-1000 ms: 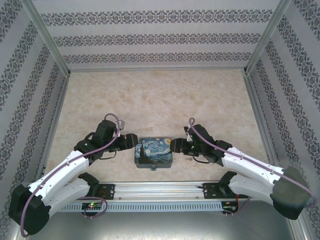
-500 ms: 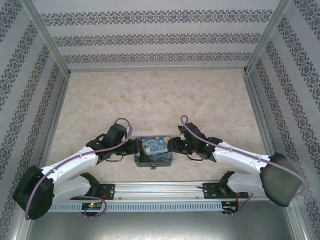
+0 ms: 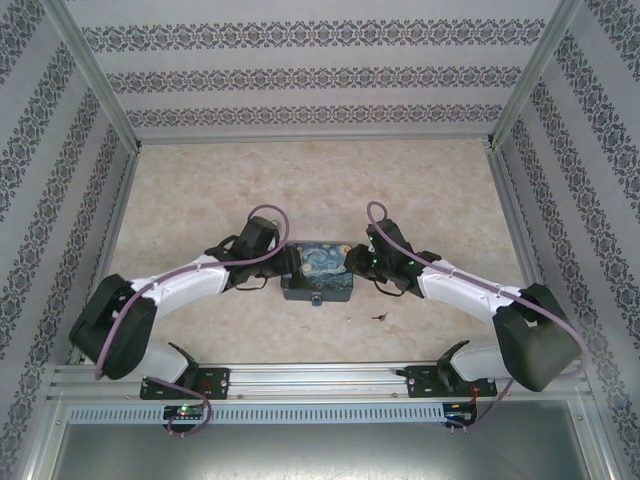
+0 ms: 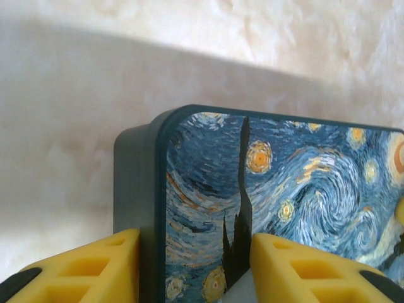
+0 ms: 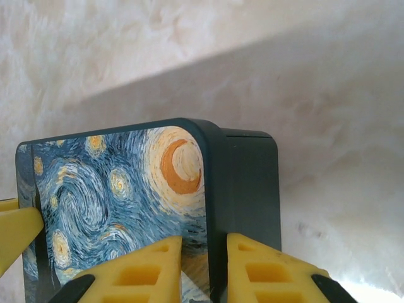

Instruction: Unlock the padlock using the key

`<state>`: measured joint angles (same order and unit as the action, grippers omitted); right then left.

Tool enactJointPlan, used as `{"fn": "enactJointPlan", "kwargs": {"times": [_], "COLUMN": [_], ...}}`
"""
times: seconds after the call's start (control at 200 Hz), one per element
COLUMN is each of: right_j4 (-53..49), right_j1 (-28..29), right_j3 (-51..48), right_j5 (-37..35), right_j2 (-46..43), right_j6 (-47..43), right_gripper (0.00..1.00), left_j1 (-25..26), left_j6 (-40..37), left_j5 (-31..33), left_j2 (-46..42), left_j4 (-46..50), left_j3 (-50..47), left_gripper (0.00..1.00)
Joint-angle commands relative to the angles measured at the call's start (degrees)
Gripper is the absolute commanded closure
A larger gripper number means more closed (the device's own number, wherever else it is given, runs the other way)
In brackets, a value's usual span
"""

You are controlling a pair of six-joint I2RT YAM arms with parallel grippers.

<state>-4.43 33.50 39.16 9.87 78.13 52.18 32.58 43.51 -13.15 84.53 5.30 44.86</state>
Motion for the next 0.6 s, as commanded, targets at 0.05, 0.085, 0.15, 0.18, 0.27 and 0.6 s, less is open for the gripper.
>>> {"fn": "enactJointPlan", "kwargs": {"times": [0.05, 0.085, 0.15, 0.18, 0.27, 0.6], "right_j4": [3.4, 3.4, 3.9, 4.2, 4.5, 4.7], "right_j1": [-0.3, -0.7, -1.4, -1.7, -2.5, -4.0], "right_j3": [4.5, 4.8, 5.1, 5.1, 5.6, 6.3], "right_j5": [5.2, 5.2, 5.6, 5.6, 6.2, 7.5], "right_j2": [4.0, 4.4, 5.0, 5.2, 5.7, 5.1], "right_j6": [-1.4, -1.3, -0.8, -0.7, -0.3, 0.1], "right_gripper": [0.78, 0.77, 0.75, 0.73, 0.68, 0.49], "left_j1": [0.3, 0.2, -0.4, -0.7, -1.6, -3.9], "left_j6": [-3.7, -3.9, -4.4, -4.6, -4.6, -4.9], "left_j5": [-4.3, -4.3, -3.8, -3.7, -3.2, -3.8], "left_j2": [7.4, 8.0, 8.4, 8.5, 8.1, 5.9], "left_j4": [-3.5, -3.4, -3.1, -2.9, -2.9, -2.8], "left_j3": [5.7, 6.2, 6.8, 6.7, 6.2, 5.2], "left_gripper": [0.51, 0.51, 0.49, 0.47, 0.43, 0.32]}}
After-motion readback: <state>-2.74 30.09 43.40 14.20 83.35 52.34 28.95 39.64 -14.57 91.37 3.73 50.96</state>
